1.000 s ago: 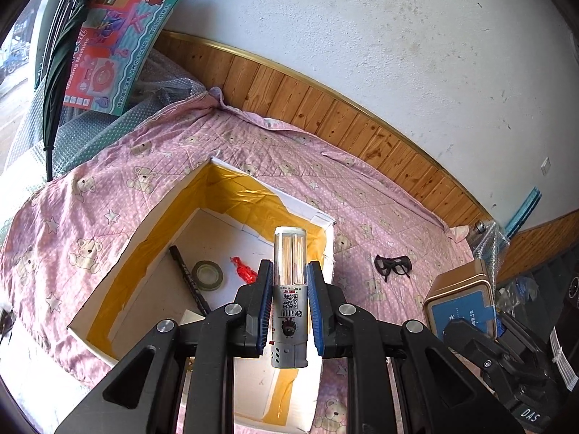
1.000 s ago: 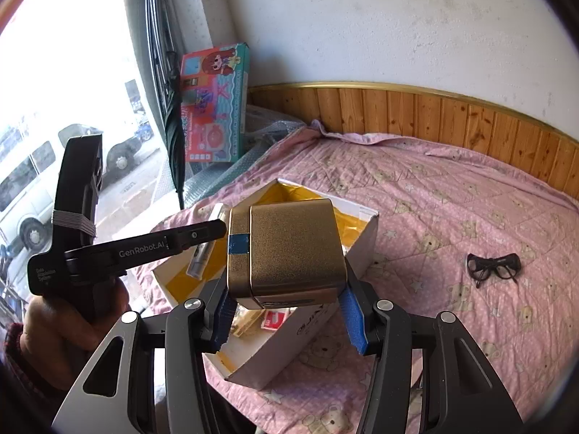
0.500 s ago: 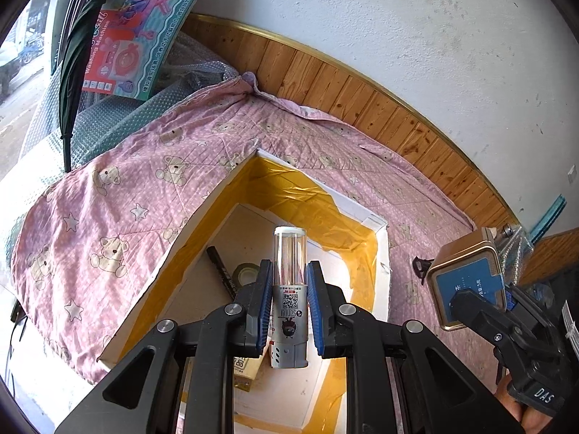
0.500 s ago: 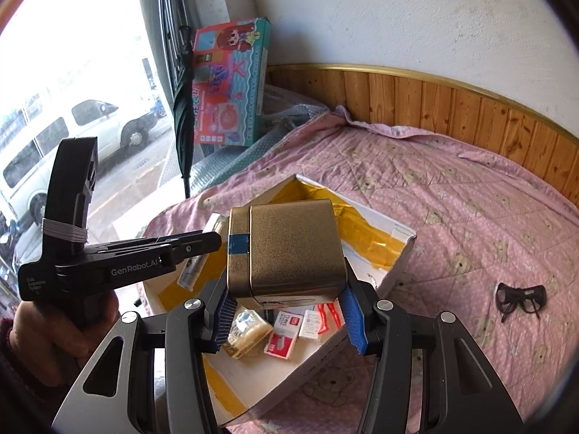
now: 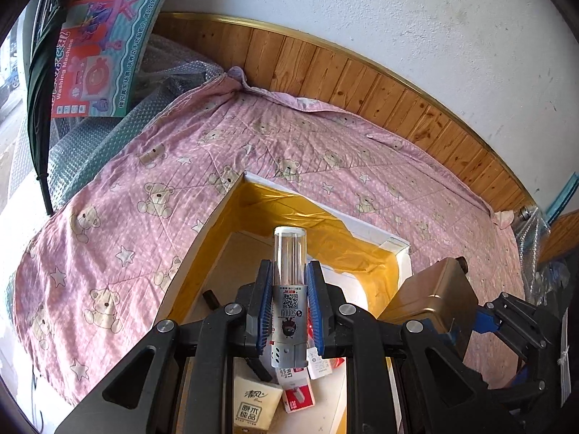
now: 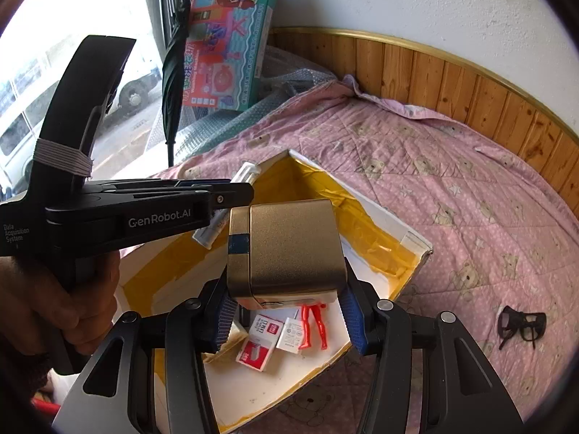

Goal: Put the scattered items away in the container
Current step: 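Open the right tool to drop the gold box while the left tool drops the tube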

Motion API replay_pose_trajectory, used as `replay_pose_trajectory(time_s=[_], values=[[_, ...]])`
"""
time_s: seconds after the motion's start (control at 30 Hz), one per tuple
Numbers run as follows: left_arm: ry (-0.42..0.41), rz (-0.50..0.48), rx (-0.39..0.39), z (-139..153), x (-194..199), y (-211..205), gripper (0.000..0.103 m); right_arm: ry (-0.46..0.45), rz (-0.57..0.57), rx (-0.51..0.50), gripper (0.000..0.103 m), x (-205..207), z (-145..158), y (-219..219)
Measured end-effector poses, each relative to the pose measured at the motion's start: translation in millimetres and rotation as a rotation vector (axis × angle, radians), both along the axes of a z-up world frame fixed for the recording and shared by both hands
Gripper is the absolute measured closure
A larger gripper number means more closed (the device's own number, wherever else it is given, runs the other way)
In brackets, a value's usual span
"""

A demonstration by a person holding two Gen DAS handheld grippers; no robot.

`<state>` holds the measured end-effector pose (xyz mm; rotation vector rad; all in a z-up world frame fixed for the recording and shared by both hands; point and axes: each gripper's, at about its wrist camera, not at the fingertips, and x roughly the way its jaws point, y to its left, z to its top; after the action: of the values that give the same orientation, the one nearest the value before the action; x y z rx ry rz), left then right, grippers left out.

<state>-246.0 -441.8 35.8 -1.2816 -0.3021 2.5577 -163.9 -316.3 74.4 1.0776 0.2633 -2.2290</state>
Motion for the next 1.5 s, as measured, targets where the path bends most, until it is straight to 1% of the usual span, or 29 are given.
replay_pose_trajectory(time_s=[0.07, 0.33, 0.43, 0.5, 0.53, 0.57, 0.63, 0.7, 0.8, 0.9, 1.07, 1.23, 1.3, 1.37, 1.5], values=[[-0.023, -0.004, 0.013, -6, -11, 2, 0.083, -0.009, 0.007, 0.021, 0.05, -6, -6, -4], [-0.078, 0.011, 0.008, -28, -39, 6, 0.083, -0.044, 0.014, 0.078, 0.05, -26, -25, -13], [-0.097, 0.018, 0.012, -37, -46, 6, 0.083, -0.055, 0.003, 0.084, 0.049, -33, -30, -13], [-0.103, 0.017, 0.019, -43, -52, 7, 0.083, -0.084, 0.006, 0.075, 0.048, -39, -36, -13], [-0.106, 0.021, 0.035, -46, -55, 6, 0.081, -0.097, -0.001, 0.065, 0.048, -41, -39, -12], [-0.115, 0.02, 0.052, -51, -60, 5, 0.076, -0.095, -0.02, 0.06, 0.048, -41, -40, -9], [-0.144, 0.042, 0.035, -59, -65, 5, 0.067, -0.085, -0.053, 0.047, 0.048, -39, -42, -3], [-0.13, 0.048, 0.058, -57, -61, 2, 0.066, -0.085, -0.087, -0.005, 0.048, -34, -39, 7], [-0.115, 0.041, 0.071, -51, -47, 1, 0.066, -0.106, -0.127, -0.073, 0.048, -25, -39, 21], [-0.121, 0.033, 0.086, -48, -32, -1, 0.066, -0.123, -0.158, -0.12, 0.048, -11, -39, 31], [-0.118, 0.031, 0.108, -42, -3, -6, 0.066, -0.135, -0.158, -0.162, 0.048, 14, -37, 36], [-0.089, 0.038, 0.031, -29, 22, 0, 0.065, -0.123, -0.162, -0.194, 0.048, 34, -27, 43], [-0.059, 0.037, 0.002, -20, 33, 2, 0.063, -0.121, -0.16, -0.201, 0.048, 41, -23, 45], [-0.031, 0.043, -0.023, -10, 43, 4, 0.058, -0.114, -0.162, -0.204, 0.048, 49, -20, 48], [0.014, 0.054, -0.055, 6, 63, 6, 0.058, -0.105, -0.165, -0.214, 0.048, 63, -13, 55]])
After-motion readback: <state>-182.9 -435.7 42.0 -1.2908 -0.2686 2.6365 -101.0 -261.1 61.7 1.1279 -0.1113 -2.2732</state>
